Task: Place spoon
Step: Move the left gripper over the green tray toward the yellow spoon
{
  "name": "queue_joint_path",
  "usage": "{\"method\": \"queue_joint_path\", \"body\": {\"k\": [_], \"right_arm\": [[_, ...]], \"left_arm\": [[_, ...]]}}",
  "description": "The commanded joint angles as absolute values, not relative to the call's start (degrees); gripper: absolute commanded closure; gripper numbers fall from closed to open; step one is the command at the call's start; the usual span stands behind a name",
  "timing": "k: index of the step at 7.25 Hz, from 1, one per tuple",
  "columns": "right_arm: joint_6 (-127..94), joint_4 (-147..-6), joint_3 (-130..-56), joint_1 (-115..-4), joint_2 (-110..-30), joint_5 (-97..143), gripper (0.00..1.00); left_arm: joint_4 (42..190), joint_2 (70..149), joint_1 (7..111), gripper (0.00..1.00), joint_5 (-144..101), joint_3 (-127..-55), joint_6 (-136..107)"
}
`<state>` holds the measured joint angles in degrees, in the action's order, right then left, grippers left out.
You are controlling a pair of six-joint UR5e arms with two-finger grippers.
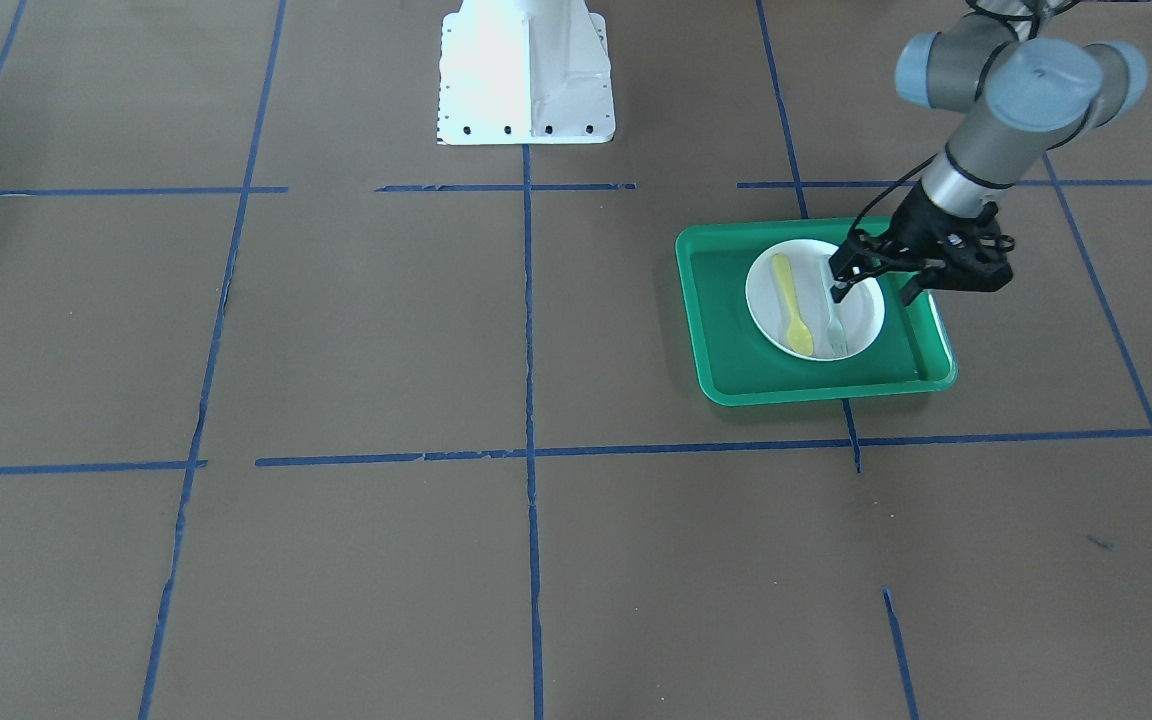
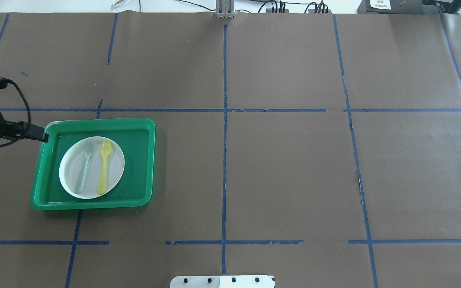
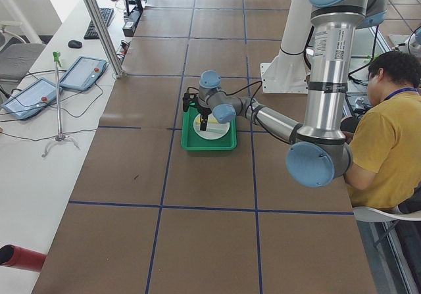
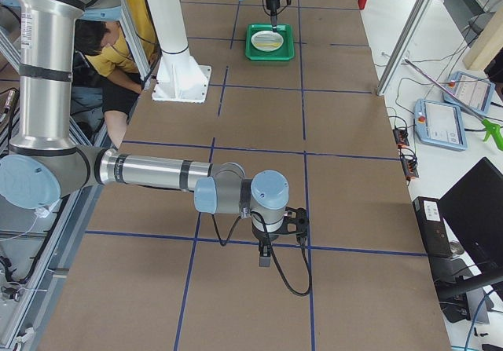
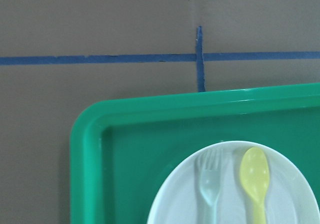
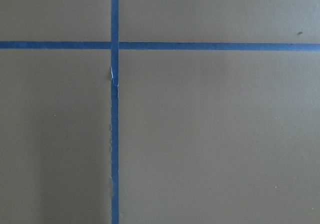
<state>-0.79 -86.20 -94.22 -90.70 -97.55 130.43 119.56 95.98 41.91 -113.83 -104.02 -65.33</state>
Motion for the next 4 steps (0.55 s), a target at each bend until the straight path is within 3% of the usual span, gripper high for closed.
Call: {"method": "queue_joint_path", "body": {"k": [1, 2, 4], "right_arm": [[-0.8, -86.1, -94.2, -90.7, -97.6, 130.4, 0.00], [-0.8, -86.2, -94.2, -90.7, -97.6, 130.4, 0.00], [-0.8, -86.2, -94.2, -90.7, -97.6, 130.4, 0.00]], "left_arm": [[119.5, 98.4, 38.3, 0.28, -109.7, -102.7, -69.5], [119.4, 98.4, 38.1, 0.41, -109.7, -102.7, -69.9], [119.4, 98.3, 35.8, 0.41, -109.7, -102.5, -71.3]]}}
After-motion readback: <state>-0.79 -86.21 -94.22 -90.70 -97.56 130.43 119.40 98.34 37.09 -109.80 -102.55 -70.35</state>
